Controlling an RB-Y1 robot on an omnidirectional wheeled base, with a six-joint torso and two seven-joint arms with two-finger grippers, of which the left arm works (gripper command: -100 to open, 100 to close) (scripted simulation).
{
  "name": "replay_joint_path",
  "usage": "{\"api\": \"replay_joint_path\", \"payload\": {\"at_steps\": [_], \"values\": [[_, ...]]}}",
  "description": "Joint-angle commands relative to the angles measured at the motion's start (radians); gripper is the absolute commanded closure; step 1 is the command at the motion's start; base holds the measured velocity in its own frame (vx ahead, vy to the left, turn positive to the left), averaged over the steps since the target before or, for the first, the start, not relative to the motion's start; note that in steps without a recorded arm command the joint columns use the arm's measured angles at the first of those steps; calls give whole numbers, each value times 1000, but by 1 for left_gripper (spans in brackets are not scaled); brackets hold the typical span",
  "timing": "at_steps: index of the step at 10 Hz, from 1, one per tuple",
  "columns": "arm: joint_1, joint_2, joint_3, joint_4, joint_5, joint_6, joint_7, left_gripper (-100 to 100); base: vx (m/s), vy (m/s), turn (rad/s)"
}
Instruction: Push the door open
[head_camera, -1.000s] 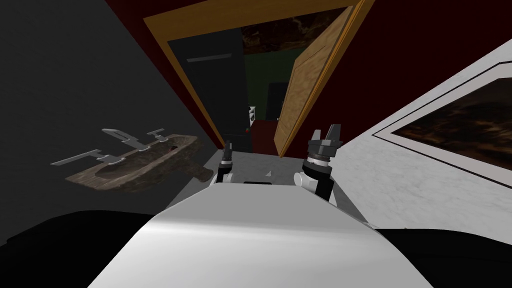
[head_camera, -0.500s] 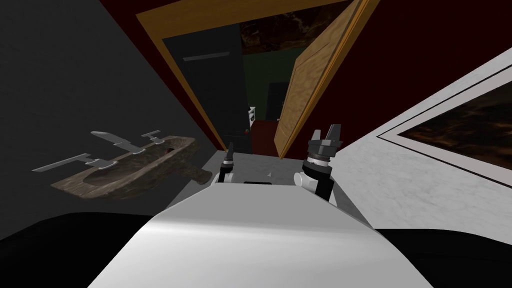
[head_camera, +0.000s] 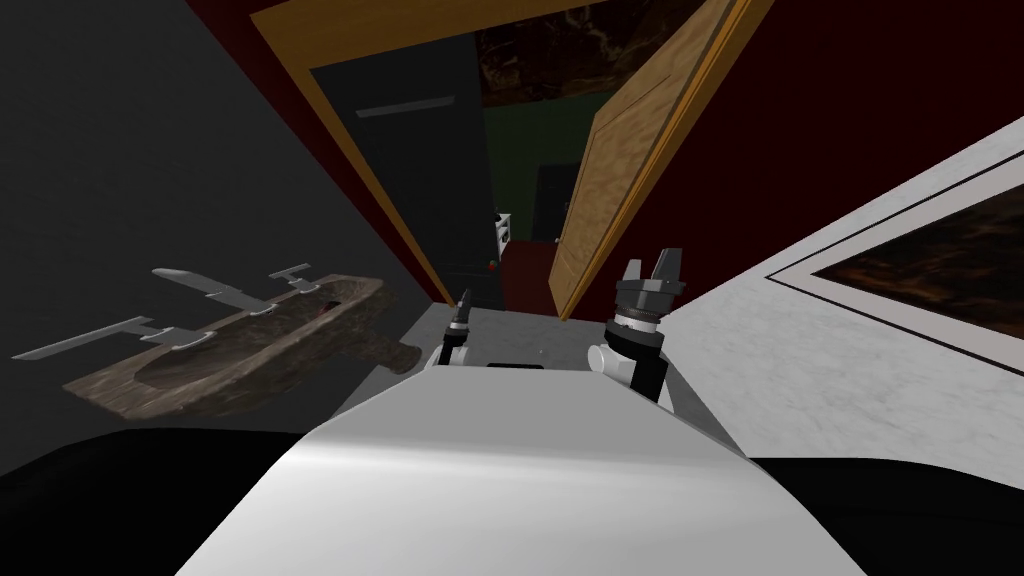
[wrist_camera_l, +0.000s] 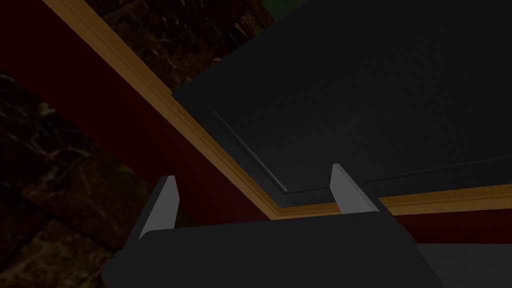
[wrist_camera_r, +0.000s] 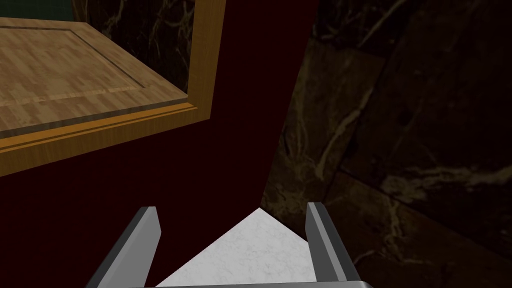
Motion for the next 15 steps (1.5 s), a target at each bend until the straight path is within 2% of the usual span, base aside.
{"api": "replay_joint_path", "payload": {"at_steps": [1,9,10,15], "values": [[-15,10,0,47,0,-13,-32,-100,102,-6,2],[-96,52,0,270,-3,-64,-183,-100,96,-15,4],[-96,52,0,270,-3,-64,-183,-100,72,-7,4],[-147,77,-1,408,-5,-96,-278,-100,84,-13,3]]}}
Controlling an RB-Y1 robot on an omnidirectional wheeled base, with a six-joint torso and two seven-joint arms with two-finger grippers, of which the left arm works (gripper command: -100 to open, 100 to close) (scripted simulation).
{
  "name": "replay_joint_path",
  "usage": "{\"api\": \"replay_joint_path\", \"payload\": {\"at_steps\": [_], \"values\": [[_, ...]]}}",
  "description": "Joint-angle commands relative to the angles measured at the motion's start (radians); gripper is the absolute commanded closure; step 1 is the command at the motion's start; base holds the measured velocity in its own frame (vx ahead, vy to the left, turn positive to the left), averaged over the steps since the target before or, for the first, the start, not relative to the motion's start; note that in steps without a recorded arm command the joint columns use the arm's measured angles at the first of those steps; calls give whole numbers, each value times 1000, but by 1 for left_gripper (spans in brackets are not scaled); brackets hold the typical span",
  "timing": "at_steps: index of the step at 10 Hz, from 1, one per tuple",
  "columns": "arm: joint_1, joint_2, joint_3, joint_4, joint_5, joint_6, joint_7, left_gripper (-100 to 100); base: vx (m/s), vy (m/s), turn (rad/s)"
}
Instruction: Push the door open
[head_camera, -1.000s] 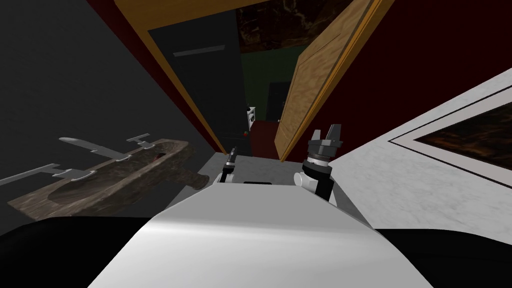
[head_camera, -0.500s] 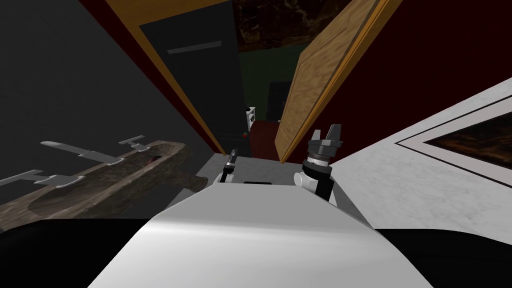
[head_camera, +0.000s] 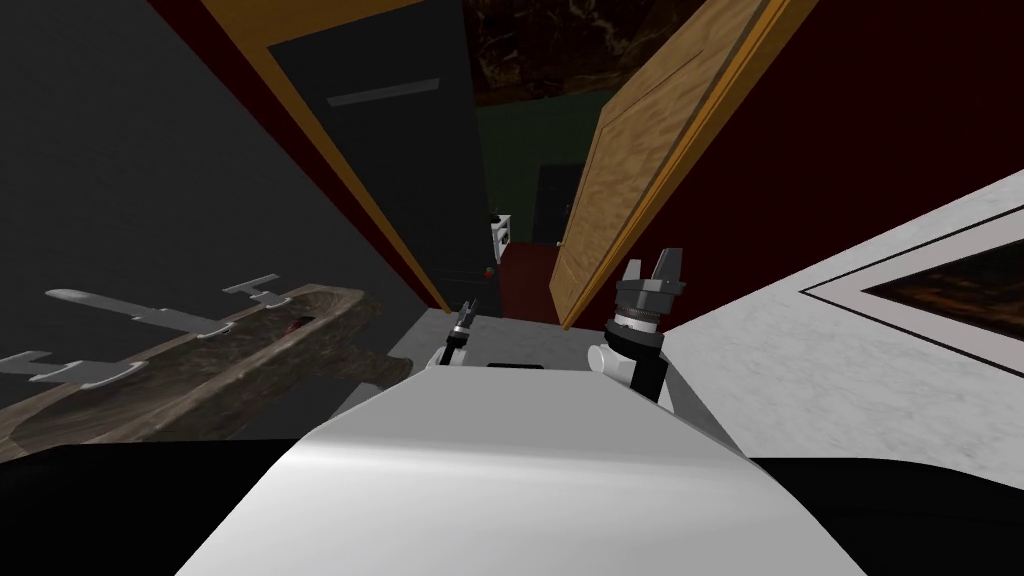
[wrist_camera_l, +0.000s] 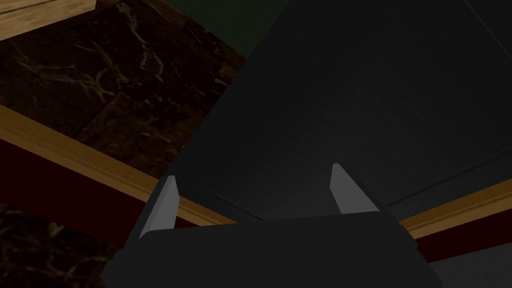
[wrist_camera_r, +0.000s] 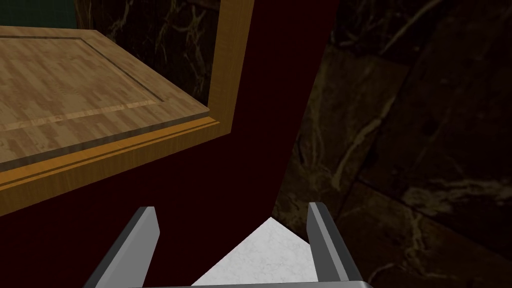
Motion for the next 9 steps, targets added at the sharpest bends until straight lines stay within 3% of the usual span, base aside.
{"api": "replay_joint_path", "payload": {"at_steps": [1,9], "values": [[-18,7,0,50,-1,-14,-34,-100,106,-19,5],[-96,44,-1,266,-3,-63,-180,-100,100,-13,4]]}}
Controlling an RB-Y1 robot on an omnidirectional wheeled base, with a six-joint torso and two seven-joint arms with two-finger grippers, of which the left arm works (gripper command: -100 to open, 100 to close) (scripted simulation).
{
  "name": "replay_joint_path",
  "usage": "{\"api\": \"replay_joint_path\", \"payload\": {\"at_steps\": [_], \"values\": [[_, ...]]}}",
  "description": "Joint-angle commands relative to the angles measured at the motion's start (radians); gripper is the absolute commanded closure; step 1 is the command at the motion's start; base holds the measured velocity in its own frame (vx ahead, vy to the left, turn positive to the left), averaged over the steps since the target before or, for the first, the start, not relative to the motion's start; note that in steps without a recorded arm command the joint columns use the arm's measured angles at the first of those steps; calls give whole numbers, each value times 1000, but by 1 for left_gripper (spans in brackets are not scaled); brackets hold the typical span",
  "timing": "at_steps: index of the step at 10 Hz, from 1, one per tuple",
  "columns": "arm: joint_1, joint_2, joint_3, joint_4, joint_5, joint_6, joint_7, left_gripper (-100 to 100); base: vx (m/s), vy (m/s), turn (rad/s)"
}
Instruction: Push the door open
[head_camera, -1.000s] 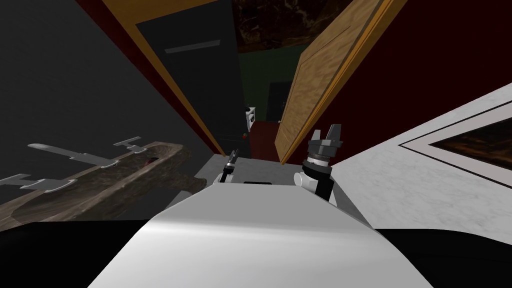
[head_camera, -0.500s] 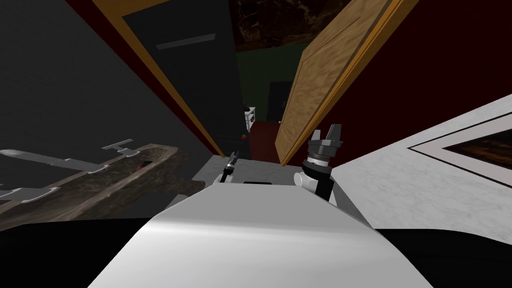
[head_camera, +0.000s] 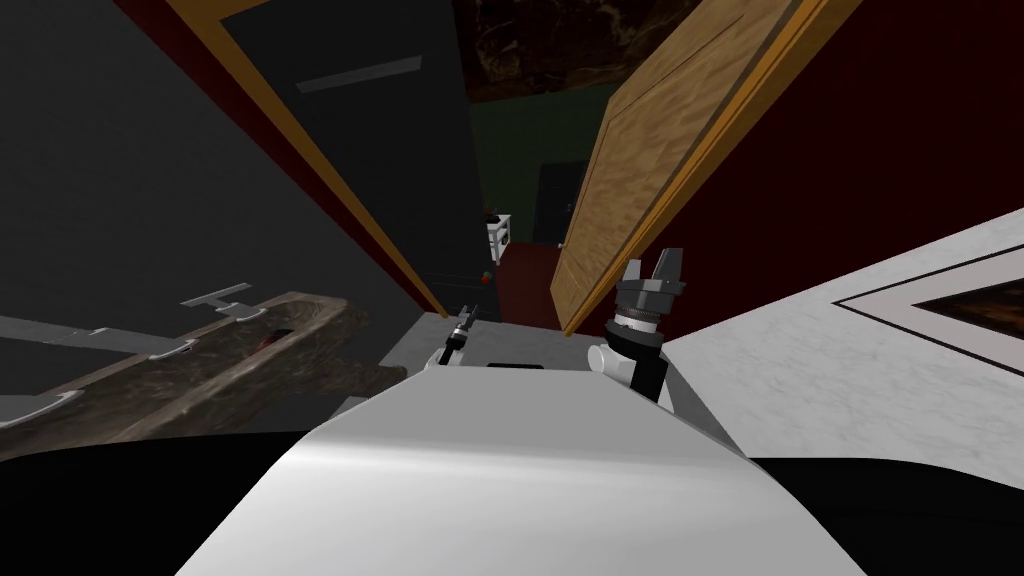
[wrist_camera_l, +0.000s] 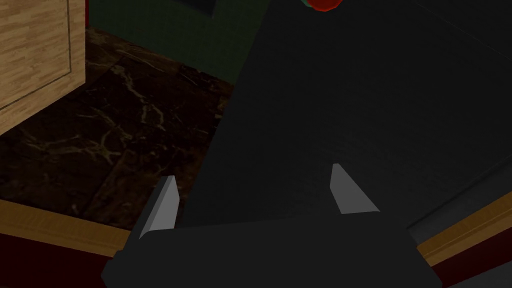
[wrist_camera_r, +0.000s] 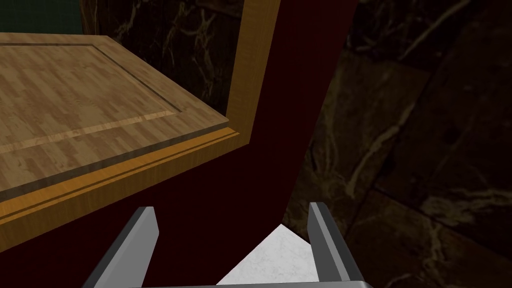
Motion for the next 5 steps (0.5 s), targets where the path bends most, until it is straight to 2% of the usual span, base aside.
{"api": "replay_joint_path", "payload": {"at_steps": [1,5], "values": [[-9,8,-1,31,-1,-7,-30,-100,103,0,1],[-44,24,-1,129,-2,-29,-96,-100,99,-21,3]]}}
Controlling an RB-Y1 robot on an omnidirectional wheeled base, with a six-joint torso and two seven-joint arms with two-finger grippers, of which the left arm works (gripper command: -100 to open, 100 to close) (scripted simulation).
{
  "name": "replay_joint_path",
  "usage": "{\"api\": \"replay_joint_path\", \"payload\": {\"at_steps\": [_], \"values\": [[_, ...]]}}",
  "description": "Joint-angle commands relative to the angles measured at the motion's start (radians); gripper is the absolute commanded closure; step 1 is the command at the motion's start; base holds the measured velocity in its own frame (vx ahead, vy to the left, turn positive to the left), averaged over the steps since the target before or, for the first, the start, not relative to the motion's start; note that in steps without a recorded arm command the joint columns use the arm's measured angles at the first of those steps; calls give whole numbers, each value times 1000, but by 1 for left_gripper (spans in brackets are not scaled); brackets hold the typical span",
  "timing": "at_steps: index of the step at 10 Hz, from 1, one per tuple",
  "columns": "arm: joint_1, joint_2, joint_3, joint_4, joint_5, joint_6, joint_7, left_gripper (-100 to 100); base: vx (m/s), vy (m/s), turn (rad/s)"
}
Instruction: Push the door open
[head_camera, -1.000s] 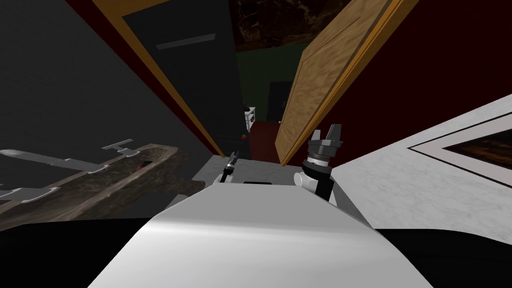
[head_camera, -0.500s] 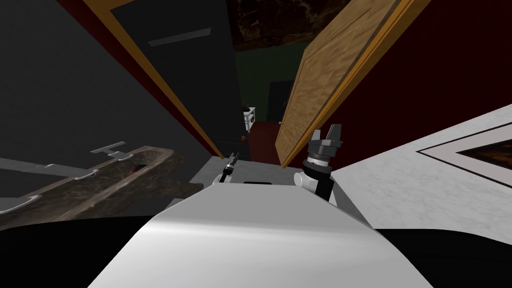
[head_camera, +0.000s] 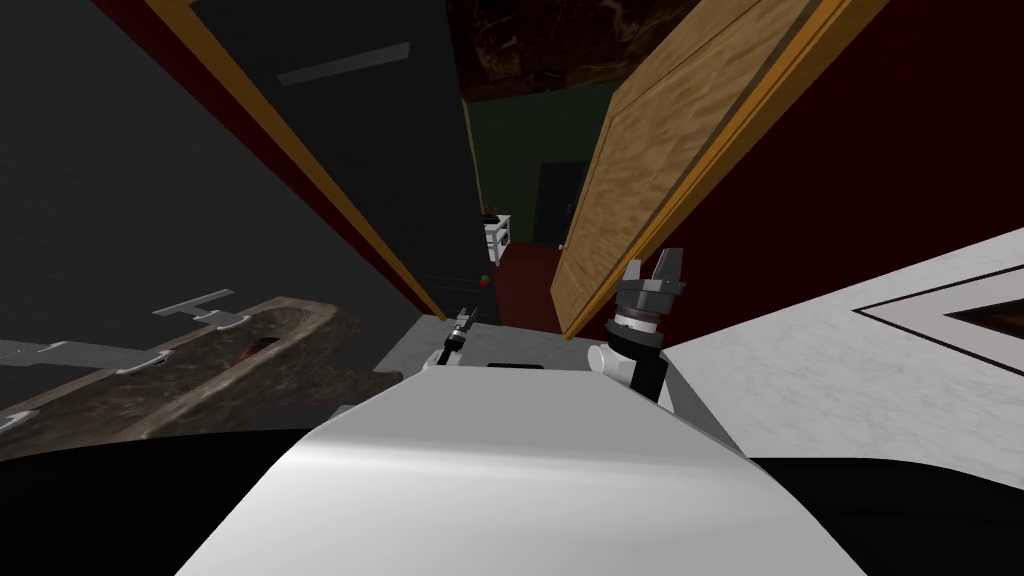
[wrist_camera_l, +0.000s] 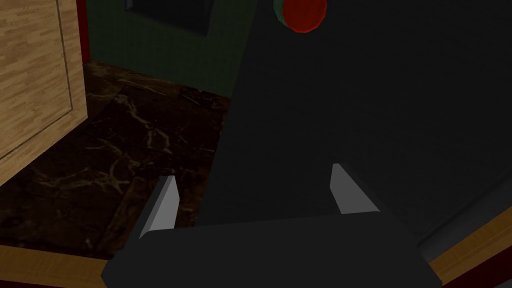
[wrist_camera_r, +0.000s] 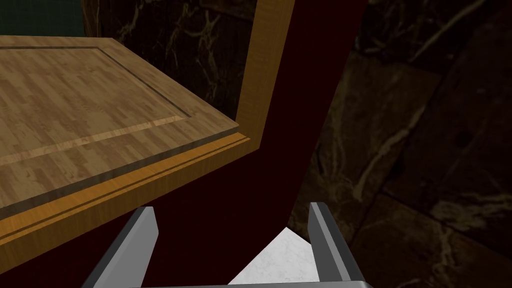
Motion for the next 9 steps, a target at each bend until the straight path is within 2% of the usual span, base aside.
{"api": "replay_joint_path", "payload": {"at_steps": [1,8,9], "values": [[-17,6,0,44,0,-12,-28,-100,92,-5,3],[-70,29,0,192,-2,-46,-128,-100,91,-10,3],[-84,35,0,228,-3,-55,-153,-100,110,-16,4]]}}
